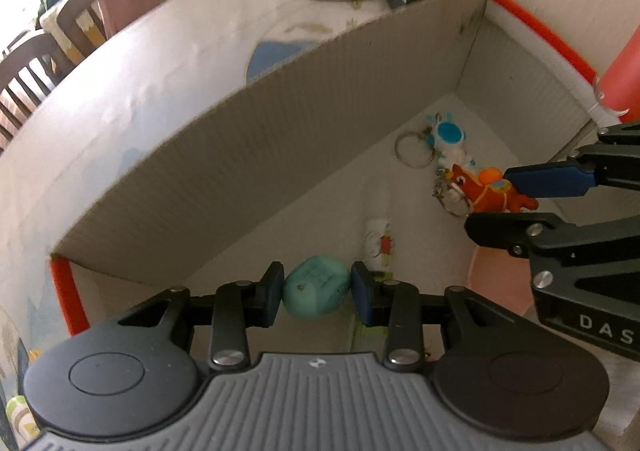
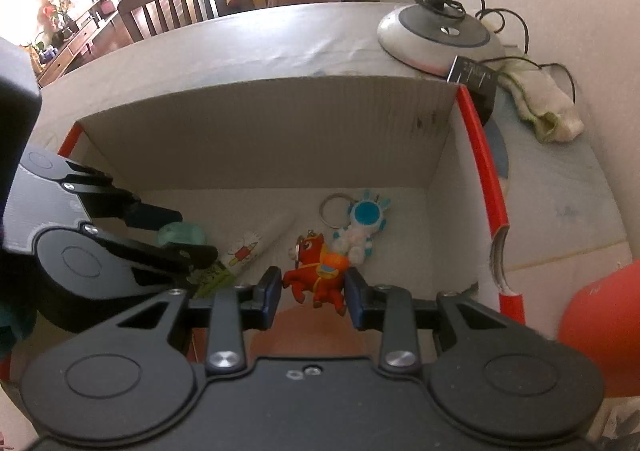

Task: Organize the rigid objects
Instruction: 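Lower into the box and open both tools, releasing eraser and keychain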

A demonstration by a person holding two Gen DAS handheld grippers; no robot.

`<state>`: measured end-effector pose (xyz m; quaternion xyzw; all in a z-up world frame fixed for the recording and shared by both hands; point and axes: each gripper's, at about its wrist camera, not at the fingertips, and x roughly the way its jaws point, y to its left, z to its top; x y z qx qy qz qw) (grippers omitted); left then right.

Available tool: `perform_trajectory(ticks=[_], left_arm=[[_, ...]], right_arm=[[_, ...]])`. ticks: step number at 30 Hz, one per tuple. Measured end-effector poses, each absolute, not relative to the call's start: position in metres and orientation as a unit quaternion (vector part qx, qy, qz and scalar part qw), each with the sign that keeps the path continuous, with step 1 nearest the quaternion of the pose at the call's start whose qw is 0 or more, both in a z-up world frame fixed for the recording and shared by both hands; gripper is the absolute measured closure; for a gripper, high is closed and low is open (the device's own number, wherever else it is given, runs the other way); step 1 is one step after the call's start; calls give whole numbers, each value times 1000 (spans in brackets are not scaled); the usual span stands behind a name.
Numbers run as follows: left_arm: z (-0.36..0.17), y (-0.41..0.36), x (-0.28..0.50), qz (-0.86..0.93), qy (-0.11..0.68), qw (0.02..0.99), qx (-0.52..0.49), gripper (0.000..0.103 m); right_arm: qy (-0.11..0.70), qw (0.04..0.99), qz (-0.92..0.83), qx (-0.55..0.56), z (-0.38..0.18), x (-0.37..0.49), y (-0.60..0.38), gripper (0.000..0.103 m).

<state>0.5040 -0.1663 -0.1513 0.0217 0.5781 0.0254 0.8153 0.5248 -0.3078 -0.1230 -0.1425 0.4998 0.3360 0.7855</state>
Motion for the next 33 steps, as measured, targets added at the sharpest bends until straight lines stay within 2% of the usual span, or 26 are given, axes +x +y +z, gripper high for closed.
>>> perform_trajectory(ticks=[14, 18, 20, 33], left_arm=[[-151, -163, 497, 28, 591, 806, 6, 67], [-145, -162, 489, 22, 588, 809, -5, 62], [-141, -162, 482, 21, 583, 812, -10, 59], [-95, -158, 445, 4, 520, 854, -33, 59]], right_arm=[[505, 785, 332, -138, -118, 524, -310, 67], [500, 787, 337, -132, -111, 518, -312, 63], [497, 788, 339, -130, -108, 514, -313, 63], [470, 804, 350, -97, -69, 482, -315, 58]])
